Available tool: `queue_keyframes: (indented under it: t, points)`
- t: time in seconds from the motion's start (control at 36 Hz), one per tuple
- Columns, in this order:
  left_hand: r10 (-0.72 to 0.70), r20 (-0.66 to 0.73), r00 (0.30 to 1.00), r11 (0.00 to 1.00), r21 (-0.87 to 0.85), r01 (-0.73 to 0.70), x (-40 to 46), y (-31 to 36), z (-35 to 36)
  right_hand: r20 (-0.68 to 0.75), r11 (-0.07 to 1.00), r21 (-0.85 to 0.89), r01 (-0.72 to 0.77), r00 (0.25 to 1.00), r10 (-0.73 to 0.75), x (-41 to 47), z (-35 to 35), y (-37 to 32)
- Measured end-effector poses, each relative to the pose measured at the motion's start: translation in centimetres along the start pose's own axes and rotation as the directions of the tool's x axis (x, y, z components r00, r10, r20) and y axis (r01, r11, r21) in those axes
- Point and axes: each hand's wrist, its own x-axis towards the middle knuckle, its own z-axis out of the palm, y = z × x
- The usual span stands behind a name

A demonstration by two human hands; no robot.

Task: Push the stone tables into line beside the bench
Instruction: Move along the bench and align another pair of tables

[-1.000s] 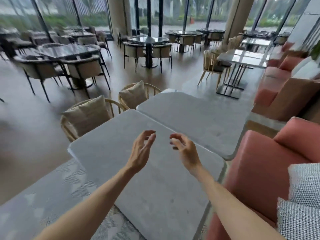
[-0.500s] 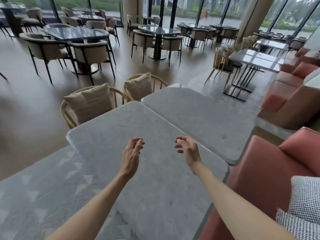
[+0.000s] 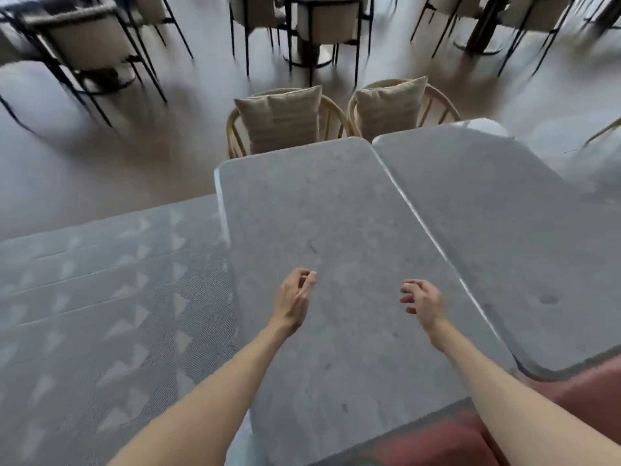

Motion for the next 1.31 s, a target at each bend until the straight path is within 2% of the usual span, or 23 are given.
queue_keyframes:
  t: [0.11,0.17,0.31,0.42,0.53,0.61,0.69,0.75,0.78,0.83,0.86,0.92,0.97,1.0,1.06,1.11,1.14,1.19,1.25,1.31]
  points:
    - [-0.056,-0.041,0.998,0.998,0.028,0.057,-2.2,-1.5,0.9,0.071,0.998,-0.049,-0.035,0.997,0.038,-0.4,-0.1,1.1]
    - [-0.056,-0.027,0.998,0.99,0.132,0.059,-3.3,-2.6,1.2,0.06,0.99,-0.127,-0.061,0.996,0.069,-1.0,-0.2,2.3]
    - [-0.095,0.121,0.988,0.914,0.404,0.038,-6.2,-5.6,2.7,0.015,0.899,-0.408,-0.162,0.983,0.184,-3.7,-1.4,7.0]
    - [-0.121,0.162,0.979,0.861,0.508,0.023,-8.5,-7.5,4.4,-0.037,0.82,-0.53,-0.217,0.972,0.234,-5.7,-3.2,10.2]
    - [-0.081,0.106,0.991,0.814,0.58,0.005,-10.9,-8.4,5.8,-0.224,0.707,-0.628,-0.325,0.946,0.236,-7.1,-5.3,13.3]
    - [-0.08,0.053,0.995,0.809,0.586,0.034,-12.8,-8.4,6.8,-0.384,0.734,-0.488,-0.472,0.872,0.305,-7.2,-6.2,14.9]
    - [-0.091,0.005,0.996,0.804,0.59,0.071,-16.0,-8.6,8.0,-0.413,0.768,-0.145,-0.623,0.744,0.525,-7.3,-6.7,15.8]
    - [-0.102,-0.018,0.995,0.798,0.595,0.093,-18.4,-8.9,8.9,-0.295,0.74,0.143,-0.657,0.685,0.666,-7.8,-6.8,16.3]
    - [-0.106,-0.035,0.994,0.795,0.597,0.106,-19.5,-9.1,9.4,-0.171,0.698,0.302,-0.649,0.683,0.71,-7.7,-6.9,16.6]
    - [-0.142,-0.081,0.987,0.788,0.595,0.162,-21.5,-9.4,10.4,0.13,0.532,0.559,-0.637,0.7,0.702,-7.4,-7.5,17.0]
    - [-0.169,-0.117,0.979,0.784,0.585,0.205,-22.4,-9.5,10.8,0.229,0.465,0.617,-0.635,0.71,0.666,-7.1,-7.7,17.3]
    - [-0.255,-0.2,0.946,0.768,0.552,0.324,-24.1,-9.8,11.9,0.3,0.405,0.669,-0.624,0.725,0.62,-6.7,-8.7,17.7]
    - [-0.39,-0.26,0.883,0.733,0.493,0.469,-25.2,-9.9,13.2,0.288,0.374,0.713,-0.593,0.734,0.615,-6.5,-9.8,18.0]
    - [-0.472,-0.267,0.84,0.734,0.409,0.542,-25.5,-9.8,14.1,0.276,0.368,0.727,-0.579,0.738,0.616,-6.2,-10.5,18.3]
    - [-0.669,-0.23,0.707,0.729,-0.018,0.684,-25.3,-9.5,15.8,0.299,0.363,0.72,-0.591,0.737,0.606,-5.5,-12.1,18.6]
    - [-0.827,-0.108,0.552,0.533,-0.464,0.708,-24.8,-8.9,17.6,0.351,0.341,0.717,-0.608,0.738,0.576,-4.8,-13.5,19.2]
    - [-0.863,-0.038,0.504,0.425,-0.596,0.682,-24.5,-8.5,18.4,0.38,0.33,0.713,-0.619,0.737,0.56,-4.5,-13.9,19.5]
    - [-0.876,0.115,0.468,0.232,-0.752,0.618,-23.9,-7.8,20.0,0.421,0.335,0.686,-0.645,0.728,0.541,-4.4,-14.3,19.7]
    - [-0.831,0.238,0.503,0.084,-0.84,0.536,-23.1,-7.4,21.0,0.427,0.365,0.658,-0.658,0.726,0.539,-4.3,-14.2,19.7]
    - [-0.781,0.28,0.558,-0.029,-0.909,0.415,-22.3,-7.3,21.7,0.421,0.394,0.639,-0.66,0.73,0.539,-4.2,-14.0,19.7]
